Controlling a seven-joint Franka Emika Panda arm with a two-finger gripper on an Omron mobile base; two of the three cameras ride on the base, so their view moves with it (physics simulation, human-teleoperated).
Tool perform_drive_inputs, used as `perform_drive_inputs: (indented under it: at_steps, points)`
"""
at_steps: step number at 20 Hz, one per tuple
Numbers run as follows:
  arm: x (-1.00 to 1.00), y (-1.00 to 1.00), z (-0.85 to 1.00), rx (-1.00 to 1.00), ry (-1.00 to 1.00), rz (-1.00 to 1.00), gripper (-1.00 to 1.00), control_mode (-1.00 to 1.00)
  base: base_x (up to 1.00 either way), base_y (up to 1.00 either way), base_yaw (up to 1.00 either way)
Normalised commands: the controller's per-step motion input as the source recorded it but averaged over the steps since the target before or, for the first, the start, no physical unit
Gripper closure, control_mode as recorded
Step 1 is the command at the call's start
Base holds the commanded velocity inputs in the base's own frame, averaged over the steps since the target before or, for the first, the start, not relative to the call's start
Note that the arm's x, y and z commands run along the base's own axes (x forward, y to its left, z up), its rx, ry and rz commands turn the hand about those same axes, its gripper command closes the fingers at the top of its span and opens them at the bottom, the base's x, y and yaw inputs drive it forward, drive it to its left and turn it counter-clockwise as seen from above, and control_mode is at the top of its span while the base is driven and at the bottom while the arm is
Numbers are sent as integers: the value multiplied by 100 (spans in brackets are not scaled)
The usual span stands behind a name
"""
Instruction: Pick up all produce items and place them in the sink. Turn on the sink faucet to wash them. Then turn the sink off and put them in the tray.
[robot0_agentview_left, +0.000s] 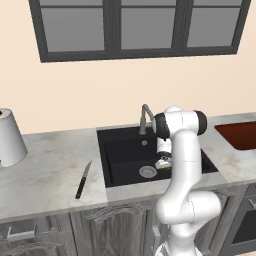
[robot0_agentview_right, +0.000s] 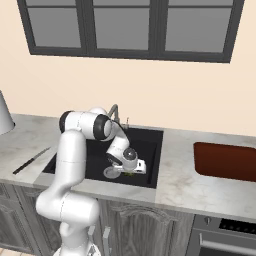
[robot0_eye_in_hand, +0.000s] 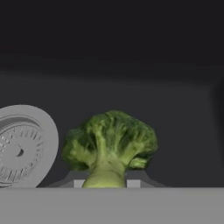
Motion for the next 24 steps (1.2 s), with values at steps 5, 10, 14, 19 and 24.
perform_drive_inputs:
  at_steps: [5, 10, 14, 19, 24]
  points:
    - [0, 0, -1, 0, -4, 0, 100, -100, 0, 0, 0]
    - [0, 0, 0, 0, 0, 0, 100, -100, 0, 0, 0]
    - [0, 0, 0, 0, 0, 0, 100, -100, 0, 0, 0]
    - [0, 0, 0, 0, 0, 0, 100, -100, 0, 0, 0]
    - [-8, 0, 0, 0, 0, 0, 100, -100, 0, 0, 0]
